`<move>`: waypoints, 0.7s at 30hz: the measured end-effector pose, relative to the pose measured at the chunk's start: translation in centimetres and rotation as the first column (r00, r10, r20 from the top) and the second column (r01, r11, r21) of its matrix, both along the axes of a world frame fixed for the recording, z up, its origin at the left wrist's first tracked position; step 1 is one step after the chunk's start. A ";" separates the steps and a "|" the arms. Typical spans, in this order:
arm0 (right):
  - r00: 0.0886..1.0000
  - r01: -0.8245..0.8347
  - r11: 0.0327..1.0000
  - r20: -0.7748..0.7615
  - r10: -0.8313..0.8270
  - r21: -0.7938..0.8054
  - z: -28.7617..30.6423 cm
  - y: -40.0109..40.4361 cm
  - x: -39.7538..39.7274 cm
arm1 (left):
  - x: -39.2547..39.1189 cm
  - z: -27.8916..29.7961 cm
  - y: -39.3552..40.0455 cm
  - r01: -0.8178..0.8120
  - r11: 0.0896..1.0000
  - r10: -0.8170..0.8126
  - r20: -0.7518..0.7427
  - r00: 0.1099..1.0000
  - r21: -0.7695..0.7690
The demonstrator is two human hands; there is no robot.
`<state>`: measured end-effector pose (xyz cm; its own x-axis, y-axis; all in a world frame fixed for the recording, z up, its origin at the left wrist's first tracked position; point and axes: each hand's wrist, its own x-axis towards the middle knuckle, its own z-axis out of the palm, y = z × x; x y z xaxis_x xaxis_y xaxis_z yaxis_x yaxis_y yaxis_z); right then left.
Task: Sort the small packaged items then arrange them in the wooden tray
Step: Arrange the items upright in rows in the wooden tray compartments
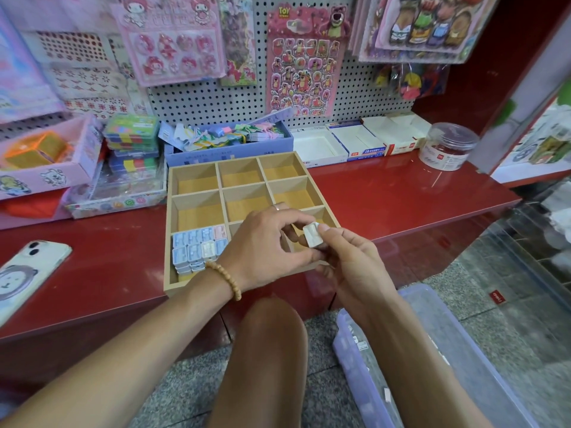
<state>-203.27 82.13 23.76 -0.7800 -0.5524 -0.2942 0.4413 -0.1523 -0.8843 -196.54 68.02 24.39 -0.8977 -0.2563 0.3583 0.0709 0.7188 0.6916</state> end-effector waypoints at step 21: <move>0.885 0.232 0.914 -0.462 -0.057 0.332 0.2 4.0 -5.2 | -2.9 -3.8 -5.1 -0.118 0.729 0.463 0.359 0.811 -0.674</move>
<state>-208.44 86.15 23.95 -0.9371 -0.3429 -0.0644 -0.0021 0.1904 -0.9817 -199.43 62.90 20.59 -0.9030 -0.4217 0.0820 -0.4240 0.9056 -0.0121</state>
